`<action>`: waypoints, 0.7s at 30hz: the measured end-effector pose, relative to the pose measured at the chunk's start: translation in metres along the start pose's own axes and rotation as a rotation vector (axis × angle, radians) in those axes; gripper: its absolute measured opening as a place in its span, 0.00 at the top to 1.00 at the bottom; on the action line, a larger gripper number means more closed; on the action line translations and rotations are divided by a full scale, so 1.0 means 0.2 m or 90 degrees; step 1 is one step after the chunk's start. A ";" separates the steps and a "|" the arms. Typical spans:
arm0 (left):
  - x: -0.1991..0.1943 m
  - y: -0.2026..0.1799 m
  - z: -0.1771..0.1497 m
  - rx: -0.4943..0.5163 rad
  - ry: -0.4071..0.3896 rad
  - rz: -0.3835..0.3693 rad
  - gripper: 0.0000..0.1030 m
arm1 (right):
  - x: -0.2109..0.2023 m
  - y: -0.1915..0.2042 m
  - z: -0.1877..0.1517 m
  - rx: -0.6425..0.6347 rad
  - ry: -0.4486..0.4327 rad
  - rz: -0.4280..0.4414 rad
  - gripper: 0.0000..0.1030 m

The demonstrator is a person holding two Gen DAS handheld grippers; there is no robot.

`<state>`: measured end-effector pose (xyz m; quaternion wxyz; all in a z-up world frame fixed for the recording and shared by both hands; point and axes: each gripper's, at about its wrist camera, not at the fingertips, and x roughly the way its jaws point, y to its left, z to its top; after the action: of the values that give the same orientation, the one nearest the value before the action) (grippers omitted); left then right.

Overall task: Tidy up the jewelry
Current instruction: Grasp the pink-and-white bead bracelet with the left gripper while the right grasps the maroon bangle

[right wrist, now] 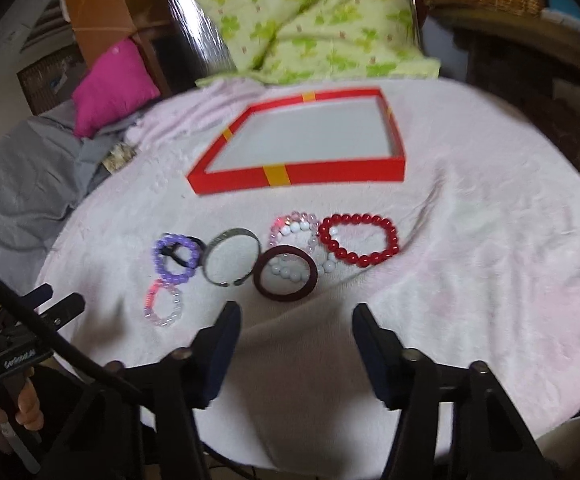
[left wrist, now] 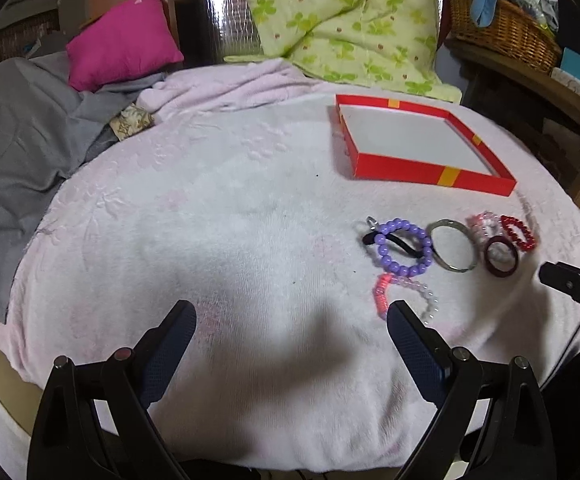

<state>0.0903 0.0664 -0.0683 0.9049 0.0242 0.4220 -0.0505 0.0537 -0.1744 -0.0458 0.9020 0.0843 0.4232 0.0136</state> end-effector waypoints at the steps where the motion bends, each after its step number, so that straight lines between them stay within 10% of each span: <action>1: 0.02 0.00 0.01 -0.002 0.002 -0.004 0.07 | 0.05 -0.01 0.02 0.011 0.014 0.007 0.50; 11: 0.21 -0.06 0.03 0.001 0.054 -0.076 0.25 | 0.24 -0.06 0.09 0.062 0.061 0.025 0.58; 21: 0.24 -0.20 0.05 0.044 0.052 -0.110 0.45 | 0.22 -0.07 0.07 0.046 0.036 -0.020 0.90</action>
<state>0.1246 0.0224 -0.0987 0.8780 0.0207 0.4568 -0.1417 0.0925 -0.1852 -0.0726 0.8861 0.1100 0.4500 -0.0133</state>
